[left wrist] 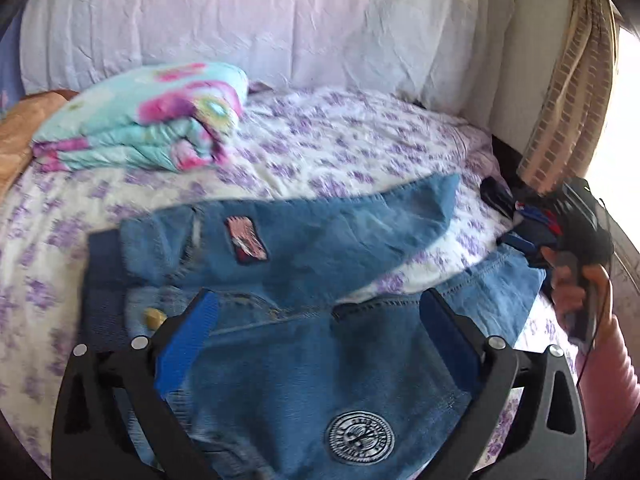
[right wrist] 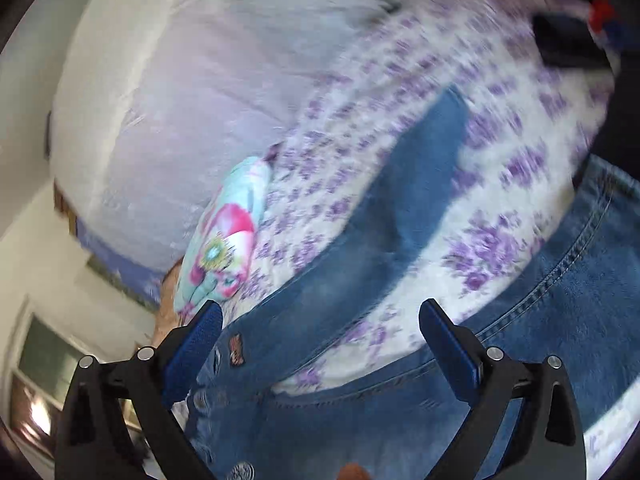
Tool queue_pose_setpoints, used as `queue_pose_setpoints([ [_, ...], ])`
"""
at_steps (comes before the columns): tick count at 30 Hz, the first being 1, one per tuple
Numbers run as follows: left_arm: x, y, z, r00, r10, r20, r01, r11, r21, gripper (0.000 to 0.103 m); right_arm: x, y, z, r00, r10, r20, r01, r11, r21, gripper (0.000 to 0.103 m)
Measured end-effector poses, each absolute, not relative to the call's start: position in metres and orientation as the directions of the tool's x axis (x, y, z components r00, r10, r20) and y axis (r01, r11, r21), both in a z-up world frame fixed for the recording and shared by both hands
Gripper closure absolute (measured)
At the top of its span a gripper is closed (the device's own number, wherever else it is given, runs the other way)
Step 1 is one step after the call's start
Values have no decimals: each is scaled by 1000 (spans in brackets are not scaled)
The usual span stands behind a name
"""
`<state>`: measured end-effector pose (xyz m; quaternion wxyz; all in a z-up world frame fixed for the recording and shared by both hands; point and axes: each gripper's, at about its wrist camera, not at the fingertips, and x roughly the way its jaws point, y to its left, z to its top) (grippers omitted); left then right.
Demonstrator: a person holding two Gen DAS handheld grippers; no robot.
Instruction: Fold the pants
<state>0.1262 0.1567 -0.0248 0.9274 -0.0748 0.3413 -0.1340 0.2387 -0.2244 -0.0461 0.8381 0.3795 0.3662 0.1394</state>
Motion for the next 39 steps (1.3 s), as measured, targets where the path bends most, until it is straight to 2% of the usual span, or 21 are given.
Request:
queue_pose_setpoints([
  [3,130,150,-40,716,-283,-638,196,959,-205,5,273,-240,-85,661,534,-527,124,616,778,19],
  [6,125,162,-41,727,-320,-608,188,944,-271,5,306,-241,-112,653,540,-531,165,583,796,29],
  [10,122,181,-39,751,-336,-568,159,928,-338,5,337,-239,-127,680,548,-487,176,523,834,32],
  [14,127,188,-44,737,-364,-569,148,909,-389,5,359,-244,-127,709,559,-431,161,467,870,33],
  [15,127,188,-44,733,-369,-571,151,907,-393,5,362,-246,-126,717,558,-417,159,452,878,36],
  [16,128,188,-45,732,-367,-574,151,909,-388,5,364,-250,-126,722,554,-414,160,449,879,41],
  [18,127,187,-46,736,-358,-575,152,914,-376,5,366,-252,-119,731,513,-450,174,498,850,74],
  [21,126,184,-45,741,-345,-576,153,922,-356,5,353,-241,-84,771,402,-494,124,666,735,87],
  [24,124,181,-44,747,-335,-574,159,929,-335,5,330,-214,-38,823,239,-516,76,853,517,87],
  [27,122,179,-44,749,-326,-577,162,934,-317,5,314,-186,-10,843,56,-535,113,954,279,86],
  [28,122,179,-44,751,-322,-576,162,936,-313,5,310,-175,-4,848,13,-530,106,975,194,84],
  [29,121,178,-43,754,-319,-574,162,937,-308,5,307,-165,0,848,-4,-530,74,991,111,77],
  [30,120,178,-43,756,-317,-572,163,938,-305,5,301,-163,1,844,12,-536,39,996,85,71],
  [32,120,178,-43,757,-315,-572,162,939,-302,5,298,-170,4,838,64,-542,20,989,147,40],
  [33,120,178,-43,758,-313,-573,161,940,-301,5,297,-185,7,827,123,-548,19,969,247,35],
  [36,119,179,-43,758,-310,-573,157,941,-300,5,292,-226,4,804,257,-536,62,861,505,32],
  [39,119,179,-43,754,-316,-575,159,938,-308,5,291,-265,-16,767,274,-581,209,749,629,32],
])
